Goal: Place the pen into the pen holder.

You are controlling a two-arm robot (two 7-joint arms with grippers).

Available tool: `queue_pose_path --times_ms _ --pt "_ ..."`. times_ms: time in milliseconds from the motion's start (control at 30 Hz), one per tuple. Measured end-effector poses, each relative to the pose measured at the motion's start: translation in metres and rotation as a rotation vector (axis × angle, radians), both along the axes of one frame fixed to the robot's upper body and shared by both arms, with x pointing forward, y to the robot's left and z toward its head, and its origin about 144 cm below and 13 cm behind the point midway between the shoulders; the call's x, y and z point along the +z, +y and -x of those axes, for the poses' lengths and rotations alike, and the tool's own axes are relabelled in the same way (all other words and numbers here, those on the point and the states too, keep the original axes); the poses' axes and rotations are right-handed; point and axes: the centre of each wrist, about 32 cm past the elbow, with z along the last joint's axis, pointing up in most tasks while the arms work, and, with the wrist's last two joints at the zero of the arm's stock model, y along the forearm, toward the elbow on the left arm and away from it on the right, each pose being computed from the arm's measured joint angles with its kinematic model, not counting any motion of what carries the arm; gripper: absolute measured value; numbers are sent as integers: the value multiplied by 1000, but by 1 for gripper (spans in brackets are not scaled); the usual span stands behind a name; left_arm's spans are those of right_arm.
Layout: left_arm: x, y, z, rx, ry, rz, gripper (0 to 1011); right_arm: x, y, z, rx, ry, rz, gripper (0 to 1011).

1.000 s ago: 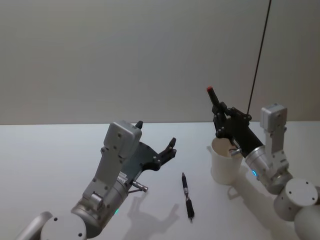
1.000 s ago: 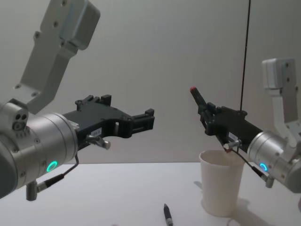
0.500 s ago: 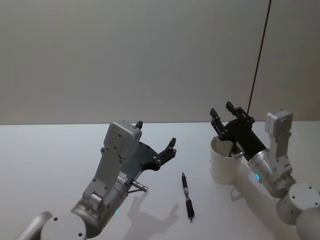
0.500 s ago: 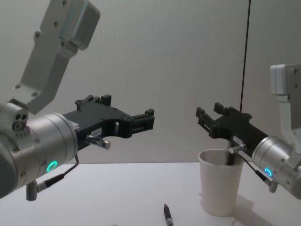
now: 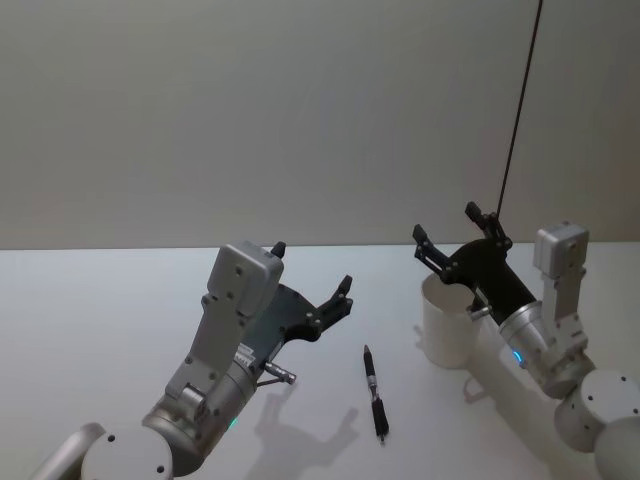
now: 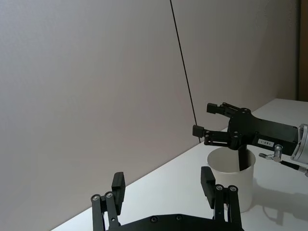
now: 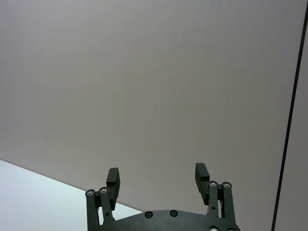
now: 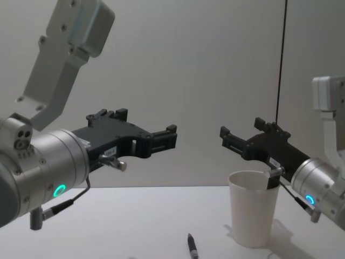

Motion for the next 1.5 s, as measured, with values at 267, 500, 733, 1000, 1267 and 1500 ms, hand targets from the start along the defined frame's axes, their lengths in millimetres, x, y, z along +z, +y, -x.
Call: queue_pose_path --times_ms 267,500,733,1000,1267,1500 --pt "0 0 0 0 0 0 1000 6 2 -2 2 -6 -22 1002" --pt "0 0 0 0 0 0 1000 23 5 -2 9 -15 -51 1001" --pt "0 0 0 0 0 0 1000 41 8 3 1 10 -68 1001" --pt "0 0 0 0 0 0 1000 62 10 11 -30 63 -78 1001" --pt "0 0 0 0 0 0 999 76 10 25 -97 138 -97 1002" --pt "0 0 0 0 0 0 1000 82 7 39 -170 192 -118 1001"
